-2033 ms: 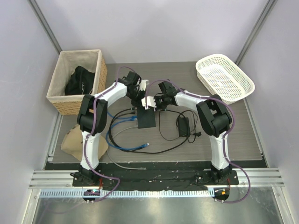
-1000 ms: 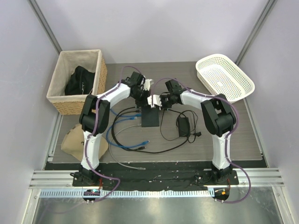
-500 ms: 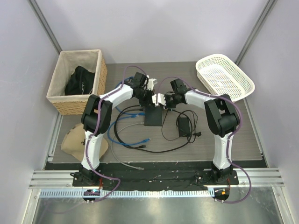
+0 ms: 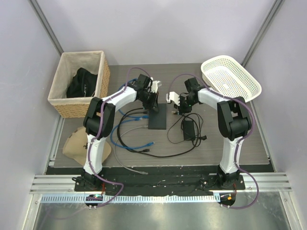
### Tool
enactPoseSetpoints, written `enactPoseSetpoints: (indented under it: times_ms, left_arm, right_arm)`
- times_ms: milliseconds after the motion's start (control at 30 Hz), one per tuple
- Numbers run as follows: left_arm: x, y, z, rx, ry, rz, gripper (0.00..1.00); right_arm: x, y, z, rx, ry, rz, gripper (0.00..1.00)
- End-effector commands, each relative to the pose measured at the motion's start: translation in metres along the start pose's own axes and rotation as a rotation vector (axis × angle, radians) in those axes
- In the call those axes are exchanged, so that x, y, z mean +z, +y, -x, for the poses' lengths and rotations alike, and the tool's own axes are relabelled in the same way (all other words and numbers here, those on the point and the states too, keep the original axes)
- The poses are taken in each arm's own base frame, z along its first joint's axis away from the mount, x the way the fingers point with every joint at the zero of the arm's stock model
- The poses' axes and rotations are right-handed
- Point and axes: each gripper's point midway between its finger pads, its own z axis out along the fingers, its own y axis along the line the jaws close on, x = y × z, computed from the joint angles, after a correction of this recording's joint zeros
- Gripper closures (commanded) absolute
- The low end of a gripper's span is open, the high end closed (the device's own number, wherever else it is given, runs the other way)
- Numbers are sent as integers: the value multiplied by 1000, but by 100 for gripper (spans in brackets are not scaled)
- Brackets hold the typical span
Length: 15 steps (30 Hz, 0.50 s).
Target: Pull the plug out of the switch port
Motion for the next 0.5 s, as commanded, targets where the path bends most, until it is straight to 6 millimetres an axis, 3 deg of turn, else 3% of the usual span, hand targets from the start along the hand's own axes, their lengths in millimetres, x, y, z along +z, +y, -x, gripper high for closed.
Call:
enactPoseSetpoints:
  times_ms: [0, 100, 233, 300, 467]
  left_arm:
    - [9, 92, -115, -81, 364, 328, 100]
    - [10, 90, -116, -71, 362, 315, 100]
    - [10, 85, -109, -50, 340, 305, 100]
    - [8, 81, -102, -43, 325, 299, 100]
    - [-3, 72, -82, -24, 278, 287, 100]
  right_arm:
    - [-7, 56, -59, 133, 185, 172, 99]
    - [-19, 35, -37, 157, 122, 97, 99]
    - [-43, -10, 3, 207, -5, -100, 98]
    - [-57, -16, 11, 253, -29, -167, 99]
    - [-73, 2, 0, 365, 14, -225, 99]
